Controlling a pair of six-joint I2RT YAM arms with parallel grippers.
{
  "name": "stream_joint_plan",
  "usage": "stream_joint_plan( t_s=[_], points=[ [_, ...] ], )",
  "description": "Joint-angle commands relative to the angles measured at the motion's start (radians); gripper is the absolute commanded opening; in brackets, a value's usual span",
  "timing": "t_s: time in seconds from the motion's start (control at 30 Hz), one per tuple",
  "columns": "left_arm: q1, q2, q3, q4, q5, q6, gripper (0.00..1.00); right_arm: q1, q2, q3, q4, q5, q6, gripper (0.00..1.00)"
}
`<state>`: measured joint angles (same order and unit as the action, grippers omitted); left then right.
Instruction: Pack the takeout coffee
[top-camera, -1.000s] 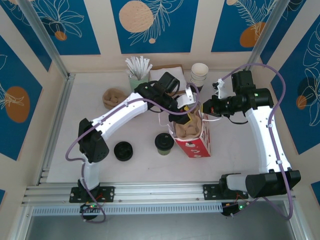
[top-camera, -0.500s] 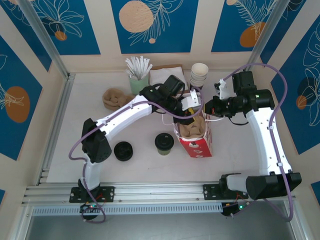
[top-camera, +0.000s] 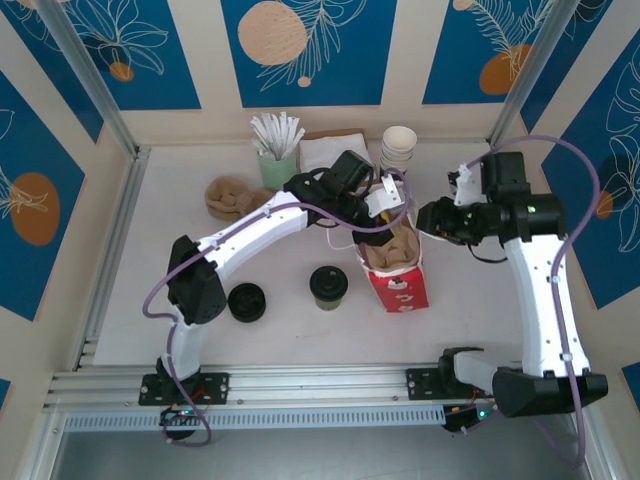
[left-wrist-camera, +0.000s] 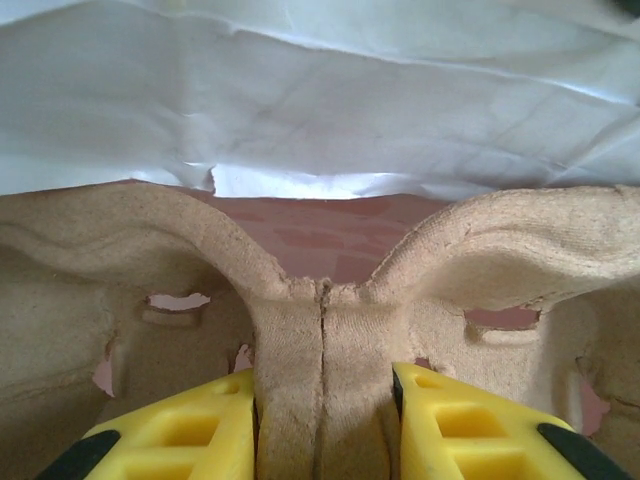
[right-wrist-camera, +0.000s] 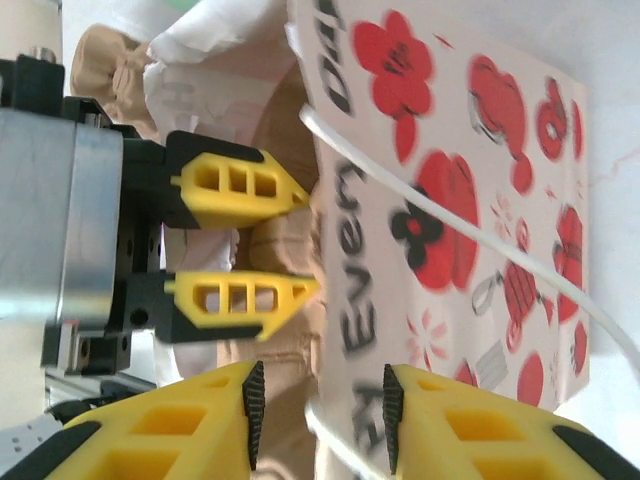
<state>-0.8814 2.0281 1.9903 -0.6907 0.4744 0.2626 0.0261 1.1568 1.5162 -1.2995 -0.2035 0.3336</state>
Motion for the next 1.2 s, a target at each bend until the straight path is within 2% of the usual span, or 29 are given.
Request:
stream_joint_plan(
  t_s=[0.0,0.2,0.3,0.4,0.7,1.17],
  points=[
    [-0.009,0.043,0.042,0.009,-0.082,-0.065,0.31,-0.043,-0.072,0.009,-0.090,-0.015,0.059,0.41],
    [-0.016,0.061,0.093,-0.012,-0.140,-0.132,0.31,-0.078,-0.161,-0.038,-0.104,-0.150,0.117,0.41],
    [-0.021,0.068,0.119,-0.020,-0.181,-0.169,0.31,-0.078,-0.200,-0.122,-0.059,-0.233,0.168,0.35],
    [-0.024,0.085,0.156,-0.041,-0.204,-0.203,0.31,-0.076,-0.236,-0.208,0.000,-0.275,0.211,0.33],
    [-0.036,0.093,0.157,-0.029,-0.207,-0.225,0.32,-0.074,-0.291,-0.334,0.151,-0.237,0.252,0.33],
    [-0.038,0.093,0.160,-0.030,-0.212,-0.232,0.32,-0.074,-0.298,-0.390,0.149,-0.145,0.246,0.34]
  ],
)
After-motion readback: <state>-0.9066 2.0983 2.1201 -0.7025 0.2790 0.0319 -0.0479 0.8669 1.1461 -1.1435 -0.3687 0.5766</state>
